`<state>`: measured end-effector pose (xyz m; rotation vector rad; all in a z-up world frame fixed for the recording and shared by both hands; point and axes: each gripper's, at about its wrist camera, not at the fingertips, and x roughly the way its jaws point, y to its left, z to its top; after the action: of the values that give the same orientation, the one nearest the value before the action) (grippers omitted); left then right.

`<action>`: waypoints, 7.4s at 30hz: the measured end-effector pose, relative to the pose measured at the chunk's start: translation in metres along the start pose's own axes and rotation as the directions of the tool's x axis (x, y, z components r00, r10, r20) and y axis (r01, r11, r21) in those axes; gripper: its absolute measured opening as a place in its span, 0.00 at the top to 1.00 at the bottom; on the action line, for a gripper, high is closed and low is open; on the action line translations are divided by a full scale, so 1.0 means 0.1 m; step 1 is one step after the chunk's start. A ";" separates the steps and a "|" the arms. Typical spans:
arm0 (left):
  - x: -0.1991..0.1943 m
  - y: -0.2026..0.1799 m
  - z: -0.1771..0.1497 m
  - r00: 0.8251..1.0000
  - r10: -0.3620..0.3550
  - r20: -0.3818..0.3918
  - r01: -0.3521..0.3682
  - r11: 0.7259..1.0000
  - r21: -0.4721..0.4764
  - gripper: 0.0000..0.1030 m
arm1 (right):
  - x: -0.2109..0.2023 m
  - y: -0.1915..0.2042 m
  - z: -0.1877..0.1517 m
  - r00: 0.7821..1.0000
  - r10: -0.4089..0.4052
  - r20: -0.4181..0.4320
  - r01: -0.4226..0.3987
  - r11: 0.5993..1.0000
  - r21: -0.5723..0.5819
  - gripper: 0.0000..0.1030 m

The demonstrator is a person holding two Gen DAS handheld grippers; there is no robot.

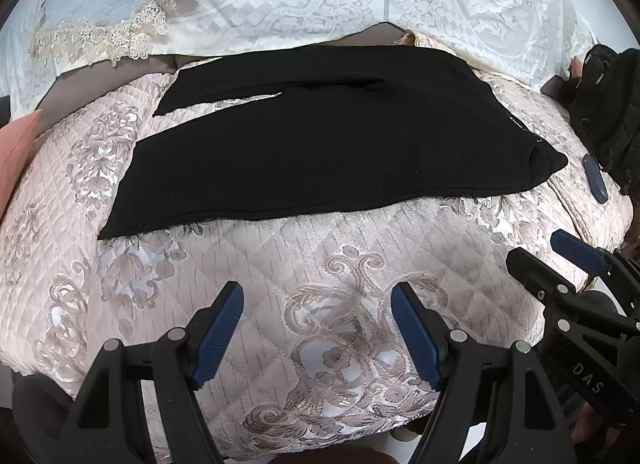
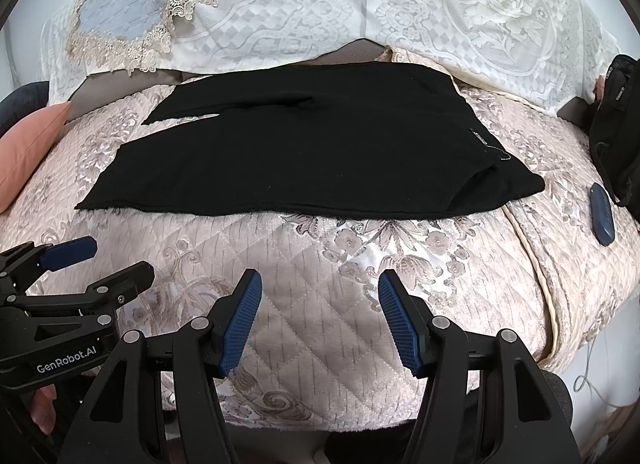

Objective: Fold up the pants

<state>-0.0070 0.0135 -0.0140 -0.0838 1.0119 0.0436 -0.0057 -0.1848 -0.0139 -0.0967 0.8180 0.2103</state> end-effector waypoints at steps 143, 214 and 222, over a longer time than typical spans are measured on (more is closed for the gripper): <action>0.48 0.70 0.48 0.960 -0.265 0.090 0.242 0.948 0.208 0.94 | 0.86 -0.84 0.64 0.945 0.308 -0.109 -0.322 0.935 -0.149 0.89; 1.01 1.24 1.31 0.928 -0.310 0.206 0.363 0.877 -0.315 0.96 | 0.62 -1.16 0.52 0.952 0.275 0.136 -0.298 0.936 0.186 0.54; 0.32 1.73 0.76 0.937 -0.173 0.303 0.279 0.891 -0.357 0.96 | 0.59 -1.83 0.35 0.980 0.097 0.176 -0.162 0.898 0.409 0.54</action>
<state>0.0612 0.1930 -0.0096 -0.5560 0.7075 0.0424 0.0989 -0.3485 -0.0321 0.3810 0.7018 0.1597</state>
